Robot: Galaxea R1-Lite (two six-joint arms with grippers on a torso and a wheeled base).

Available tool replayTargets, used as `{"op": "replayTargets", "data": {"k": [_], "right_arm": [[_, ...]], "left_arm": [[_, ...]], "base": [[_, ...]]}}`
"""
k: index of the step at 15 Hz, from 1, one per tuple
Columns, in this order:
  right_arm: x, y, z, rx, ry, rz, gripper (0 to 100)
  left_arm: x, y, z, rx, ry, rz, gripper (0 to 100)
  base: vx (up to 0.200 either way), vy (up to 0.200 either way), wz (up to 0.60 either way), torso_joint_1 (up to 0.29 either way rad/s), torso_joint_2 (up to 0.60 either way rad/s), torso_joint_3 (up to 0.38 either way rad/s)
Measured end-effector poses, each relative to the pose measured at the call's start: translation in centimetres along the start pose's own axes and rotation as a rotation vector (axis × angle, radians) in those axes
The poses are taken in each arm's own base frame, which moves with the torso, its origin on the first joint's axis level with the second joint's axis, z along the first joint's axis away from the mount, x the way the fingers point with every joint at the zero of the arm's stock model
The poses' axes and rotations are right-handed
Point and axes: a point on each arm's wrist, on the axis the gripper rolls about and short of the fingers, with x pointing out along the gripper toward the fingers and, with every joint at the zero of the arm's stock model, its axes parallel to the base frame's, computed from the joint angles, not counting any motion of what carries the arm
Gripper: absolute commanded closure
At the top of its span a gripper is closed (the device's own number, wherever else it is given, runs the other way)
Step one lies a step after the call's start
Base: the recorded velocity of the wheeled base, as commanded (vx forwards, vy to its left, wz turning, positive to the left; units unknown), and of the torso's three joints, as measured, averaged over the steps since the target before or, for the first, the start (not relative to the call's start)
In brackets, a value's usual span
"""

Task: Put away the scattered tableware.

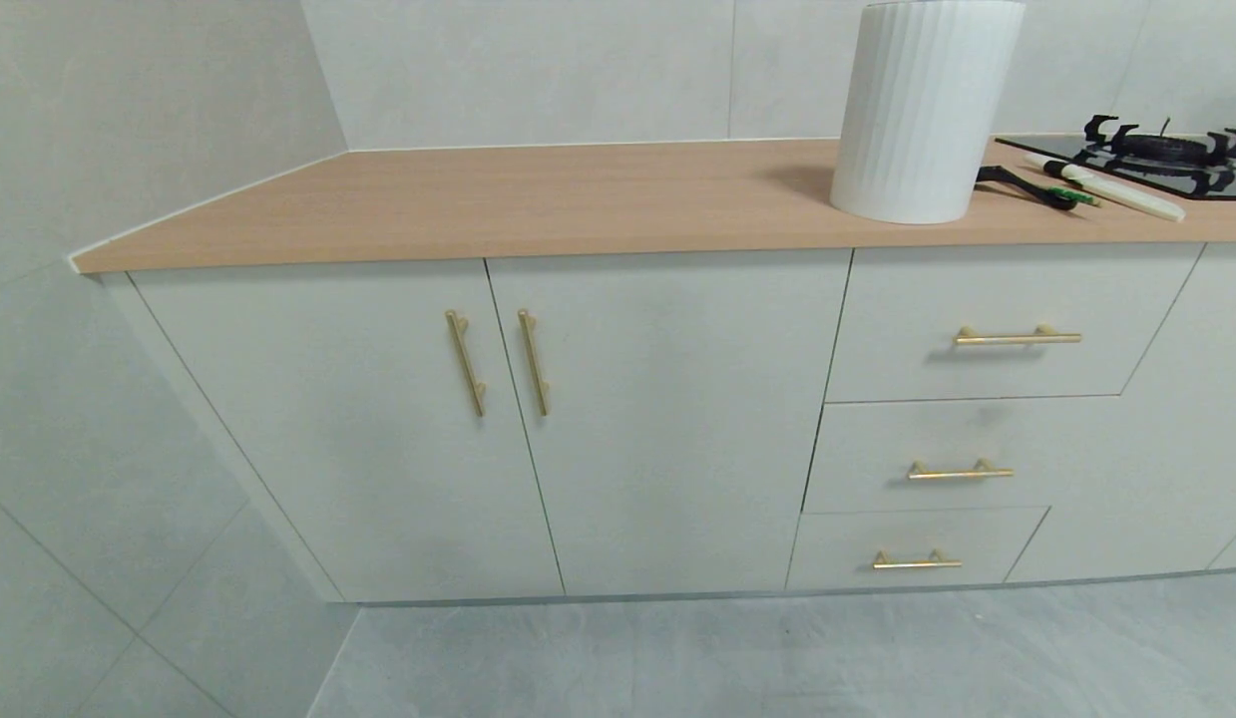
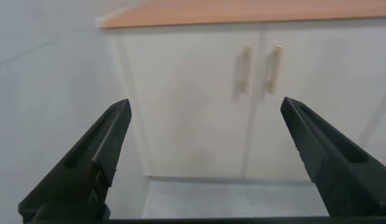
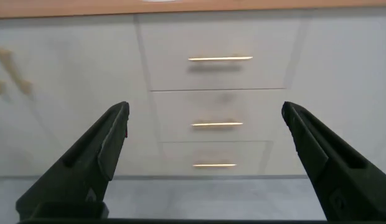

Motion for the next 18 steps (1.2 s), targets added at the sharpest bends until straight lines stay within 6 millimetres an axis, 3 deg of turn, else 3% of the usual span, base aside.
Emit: {"op": "replayTargets", "data": {"k": [3,7,11,13,15,18], "right_arm": [[-3.3,-0.6,-1.1,-0.034,-0.074,-0.215,0],[-4.5,0.4,-3.0,-0.042,-0.099,-0.286,0],[-3.1,0.7,-7.5,-0.066,-0.065,-0.259,0],[-2.0,1.1,-9.9,-0.061,-0.090,-0.115,0],[-1.7,1.3,-11.7,-0.053,-0.003,-0.045,0],[-1.6,1.3,-12.6,-0.028,0.064,-0.038,0]], "left_arm": [[-1.3,0.1,-0.2,-0.017,-0.048,0.132,0],[-2.5,-0.8,-1.7,0.013,-0.082,0.156,0],[-1.2,-1.2,-4.9,0.025,-0.019,0.172,0],[0.2,-1.4,-6.8,0.026,-0.058,0.156,0],[1.6,-1.8,-9.3,0.030,-0.113,0.066,0],[2.1,-2.1,-12.6,0.048,0.063,-0.002,0]], "base": [[0.000,0.000,0.00,0.000,0.00,0.000],[0.000,0.000,0.00,0.000,0.00,0.000],[0.000,0.000,0.00,0.000,0.00,0.000],[0.000,0.000,0.00,0.000,0.00,0.000],[0.000,0.000,0.00,0.000,0.00,0.000],[0.000,0.000,0.00,0.000,0.00,0.000]]}}
